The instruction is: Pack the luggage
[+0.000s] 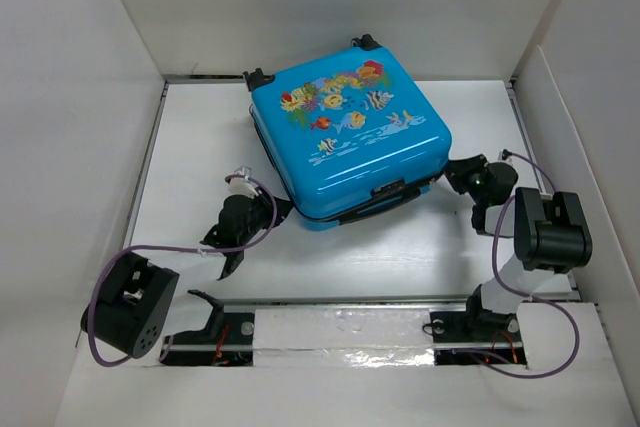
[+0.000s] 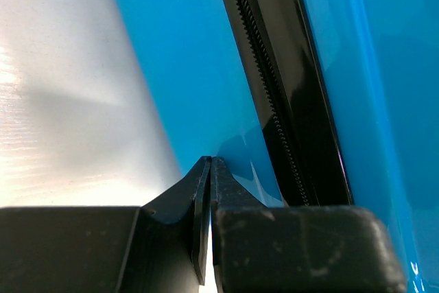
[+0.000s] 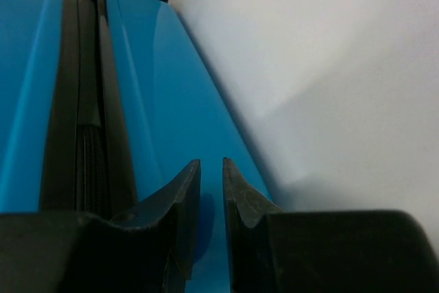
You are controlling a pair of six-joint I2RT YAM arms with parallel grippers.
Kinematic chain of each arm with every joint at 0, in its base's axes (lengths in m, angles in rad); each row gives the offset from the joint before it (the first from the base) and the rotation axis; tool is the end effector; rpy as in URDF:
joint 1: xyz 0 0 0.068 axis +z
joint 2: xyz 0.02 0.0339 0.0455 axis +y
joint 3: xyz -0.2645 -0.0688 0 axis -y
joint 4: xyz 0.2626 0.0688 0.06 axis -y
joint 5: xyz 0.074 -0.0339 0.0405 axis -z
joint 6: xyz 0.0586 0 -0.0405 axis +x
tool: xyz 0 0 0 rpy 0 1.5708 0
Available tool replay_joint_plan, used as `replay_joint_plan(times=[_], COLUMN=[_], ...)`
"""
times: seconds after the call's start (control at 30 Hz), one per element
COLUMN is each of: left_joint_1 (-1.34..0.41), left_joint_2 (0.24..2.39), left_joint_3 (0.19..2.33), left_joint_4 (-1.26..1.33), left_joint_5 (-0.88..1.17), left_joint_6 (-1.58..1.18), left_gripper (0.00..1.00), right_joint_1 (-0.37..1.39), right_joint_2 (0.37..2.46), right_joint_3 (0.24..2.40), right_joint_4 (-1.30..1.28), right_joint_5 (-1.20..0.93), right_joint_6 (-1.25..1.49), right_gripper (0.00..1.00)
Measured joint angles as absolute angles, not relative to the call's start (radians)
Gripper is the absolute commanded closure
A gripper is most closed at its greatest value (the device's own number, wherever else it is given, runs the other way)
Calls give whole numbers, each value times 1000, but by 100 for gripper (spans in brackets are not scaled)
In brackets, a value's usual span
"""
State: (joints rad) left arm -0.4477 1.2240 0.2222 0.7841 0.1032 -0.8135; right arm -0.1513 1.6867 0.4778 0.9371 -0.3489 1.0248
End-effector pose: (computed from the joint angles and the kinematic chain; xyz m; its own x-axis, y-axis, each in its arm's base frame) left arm 0.2239 -0.1142 0.1448 -0.5126 -0.5557 -0.6546 0.2166 0.6540 -0.7248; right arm 0.3233 -0.0290 0.1172 -0.2950 0.8574 -0.4218 0.1313 0.4736 0.8709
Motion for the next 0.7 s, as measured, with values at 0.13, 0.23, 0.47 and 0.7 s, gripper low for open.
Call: replay_joint_plan(times=[0.13, 0.23, 0.47, 0.7], left_joint_1=[-448, -448, -451, -452], left_joint_2=[1224, 1224, 1207, 1187], left_joint_3=[222, 222, 222, 222], left_joint_4=[784, 784, 774, 772], left_joint_5=[101, 101, 102, 102], left_joint_6=[-813, -812, -796, -782], left_gripper=[100, 100, 100, 100], right_joint_1=[-191, -215, -235, -124], right_joint_2=[1598, 1508, 1217, 898], right_joint_3=[363, 252, 82, 98], right_joint_4=[957, 972, 933, 785], right_joint_5=[-396, -421, -507, -450], right_joint_6=[1013, 995, 863, 639], right_gripper=[90, 100, 96, 67])
